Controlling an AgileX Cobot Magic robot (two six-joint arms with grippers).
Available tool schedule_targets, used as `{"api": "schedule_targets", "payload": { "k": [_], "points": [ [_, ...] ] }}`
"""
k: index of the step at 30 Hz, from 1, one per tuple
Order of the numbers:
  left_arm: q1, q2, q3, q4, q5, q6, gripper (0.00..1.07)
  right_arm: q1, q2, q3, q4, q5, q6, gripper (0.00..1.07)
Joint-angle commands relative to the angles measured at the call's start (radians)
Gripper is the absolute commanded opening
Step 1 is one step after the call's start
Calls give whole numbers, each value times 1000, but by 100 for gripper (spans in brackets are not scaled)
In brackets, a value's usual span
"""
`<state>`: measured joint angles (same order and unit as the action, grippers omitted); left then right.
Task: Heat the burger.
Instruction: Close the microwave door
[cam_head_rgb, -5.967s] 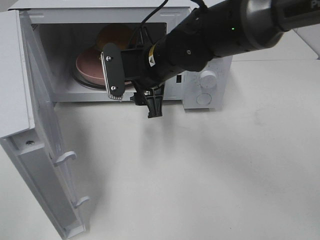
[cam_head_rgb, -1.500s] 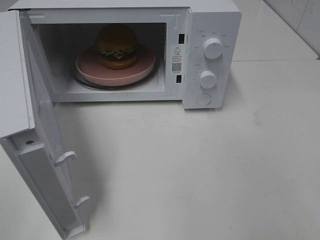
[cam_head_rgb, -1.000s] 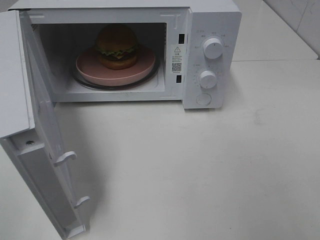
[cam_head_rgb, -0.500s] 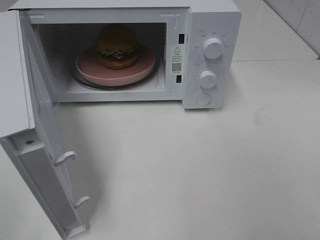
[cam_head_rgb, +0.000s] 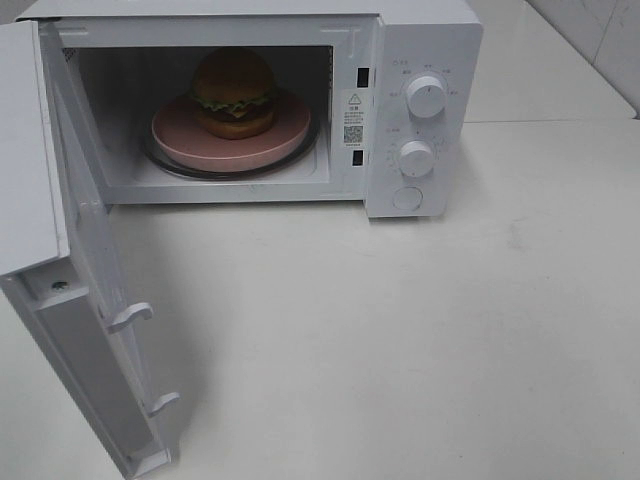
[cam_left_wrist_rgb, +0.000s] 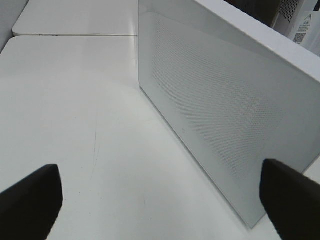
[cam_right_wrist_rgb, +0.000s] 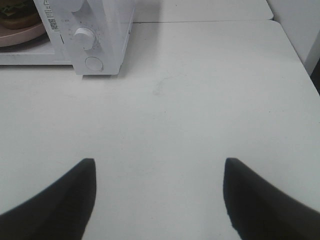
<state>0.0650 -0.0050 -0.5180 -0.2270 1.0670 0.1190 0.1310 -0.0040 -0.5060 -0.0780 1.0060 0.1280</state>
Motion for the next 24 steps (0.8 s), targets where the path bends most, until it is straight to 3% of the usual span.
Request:
{"api": "schedule_targets", "payload": {
  "k": [1,10,15,17,18,19,20,21,23,24],
  "points": [
    [5,-16,0,-5,1,-6,100,-3,-28,4,2,-10,-6,71],
    [5,-6,-26,-12,-17,-7,98,-3,-28,4,2,-10,-6,71],
    [5,69,-59,4,-61,-7,88,-3,-28,4,2,-10,-6,71],
    [5,118,-59,0,-106,-7,68,-3,-28,4,2,-10,-6,71],
    [5,118,-59,0,-106,-7,68,-3,-28,4,2,-10,-6,71],
    [5,155,-58,-1,-131,-6,52,-3,-28,4,2,-10,-6,71],
    [5,191,-58,-1,-156,-6,42,-3,-28,4,1,-10,-6,71],
    [5,191,-58,-1,-156,-6,42,-3,-28,4,1,-10,-6,71],
    [5,244,-58,-1,-197,-5,10,-3,-28,4,1,-10,-6,71],
    [5,244,-58,-1,-197,-5,10,-3,-28,4,1,-10,-6,71]
  ]
}}
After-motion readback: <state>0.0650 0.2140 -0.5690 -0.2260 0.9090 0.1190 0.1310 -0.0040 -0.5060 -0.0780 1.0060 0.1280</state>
